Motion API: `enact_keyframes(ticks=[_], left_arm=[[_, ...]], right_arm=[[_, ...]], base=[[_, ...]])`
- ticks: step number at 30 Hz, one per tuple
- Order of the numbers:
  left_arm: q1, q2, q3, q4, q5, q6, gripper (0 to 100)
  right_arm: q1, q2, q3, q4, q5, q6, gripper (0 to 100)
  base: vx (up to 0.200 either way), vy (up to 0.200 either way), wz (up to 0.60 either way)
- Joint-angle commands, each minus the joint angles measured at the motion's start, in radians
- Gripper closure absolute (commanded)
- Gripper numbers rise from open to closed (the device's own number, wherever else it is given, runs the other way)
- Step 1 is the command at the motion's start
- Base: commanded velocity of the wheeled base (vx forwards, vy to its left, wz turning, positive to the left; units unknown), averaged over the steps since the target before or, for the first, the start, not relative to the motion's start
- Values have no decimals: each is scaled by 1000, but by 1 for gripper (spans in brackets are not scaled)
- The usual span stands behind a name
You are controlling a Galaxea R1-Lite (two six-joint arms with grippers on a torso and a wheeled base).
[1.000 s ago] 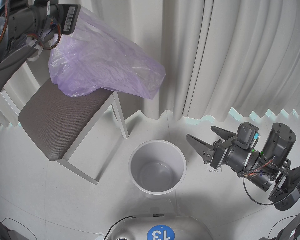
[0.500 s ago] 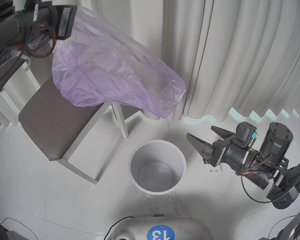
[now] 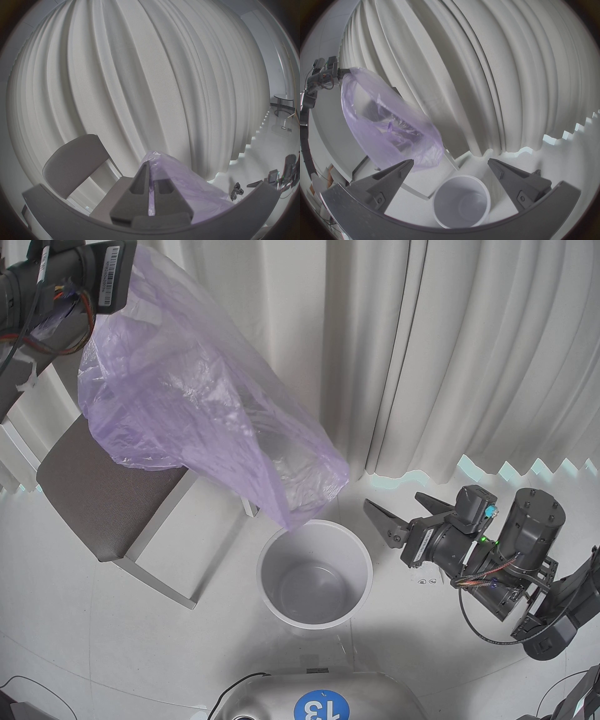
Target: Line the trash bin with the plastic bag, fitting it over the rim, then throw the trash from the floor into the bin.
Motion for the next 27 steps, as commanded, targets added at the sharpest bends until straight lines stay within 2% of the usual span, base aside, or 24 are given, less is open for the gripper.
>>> enact_keyframes(ticks=[1,9,16,21,25,27], left_arm=[[-19,4,5,-3,0,0,100],[-20,3,8,-24,2,-1,100],[-19,-5,23,-20,2,0,100],[-19,-8,26,-24,2,-1,100],[-19,-12,28,-27,2,0,100],[-20,-16,34,-27,2,0,100]], right_arm=[[27,81,3,-26,-4,10,0],[71,108,27,-33,-2,19,0],[175,138,53,-11,5,5,0],[180,196,4,-11,7,-79,0],[172,207,-3,-13,13,-84,0],[171,202,-3,-14,39,-78,0]], base=[[0,0,0],[0,0,0],[0,0,0],[0,0,0],[0,0,0],[0,0,0]])
